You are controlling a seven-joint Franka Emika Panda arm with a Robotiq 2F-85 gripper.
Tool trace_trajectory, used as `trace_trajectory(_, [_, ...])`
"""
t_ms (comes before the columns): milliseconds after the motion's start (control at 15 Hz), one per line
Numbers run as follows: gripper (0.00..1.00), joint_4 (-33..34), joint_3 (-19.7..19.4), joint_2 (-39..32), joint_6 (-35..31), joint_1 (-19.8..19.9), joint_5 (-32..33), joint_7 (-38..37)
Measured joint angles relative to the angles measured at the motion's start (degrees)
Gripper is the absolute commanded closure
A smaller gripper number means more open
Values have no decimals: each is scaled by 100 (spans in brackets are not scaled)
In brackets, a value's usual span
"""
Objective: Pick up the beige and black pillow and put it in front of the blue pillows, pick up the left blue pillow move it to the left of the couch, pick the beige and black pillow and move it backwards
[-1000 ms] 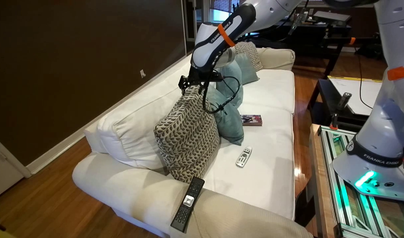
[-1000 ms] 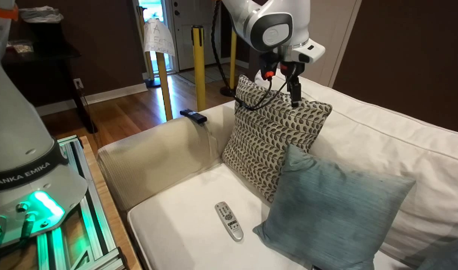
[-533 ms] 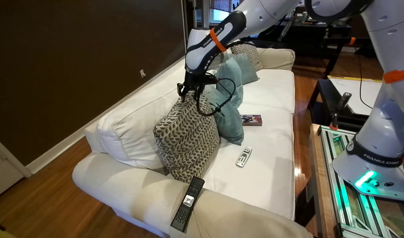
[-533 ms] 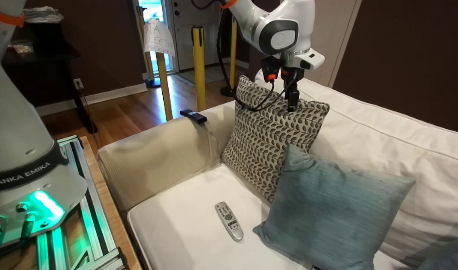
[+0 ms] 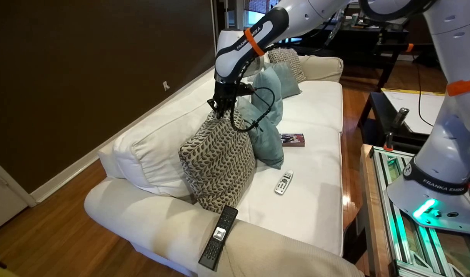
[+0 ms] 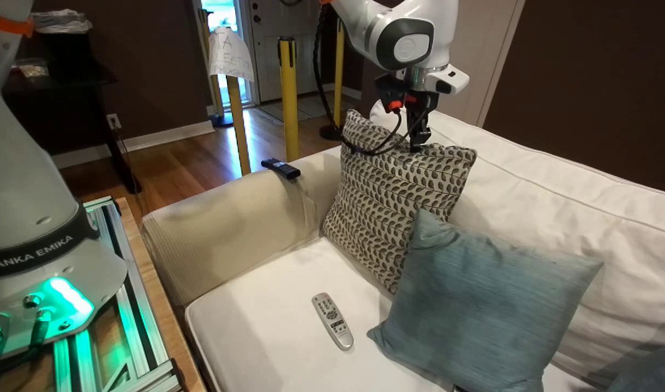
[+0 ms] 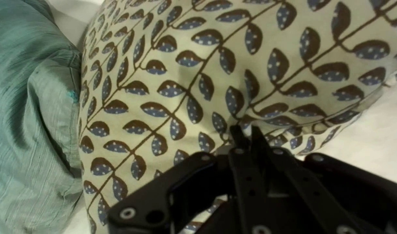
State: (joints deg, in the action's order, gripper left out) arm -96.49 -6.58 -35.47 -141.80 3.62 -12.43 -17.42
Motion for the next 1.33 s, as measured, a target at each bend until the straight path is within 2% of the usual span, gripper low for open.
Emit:
trace_trajectory(400, [99,-840,432,633,18,479,-415,1029])
trace_trajectory(933, [99,-2577,378,2232,20,588,-463,1553])
trace_trajectory(1333, [99,-3419,282,3169,104,595,-679,1826])
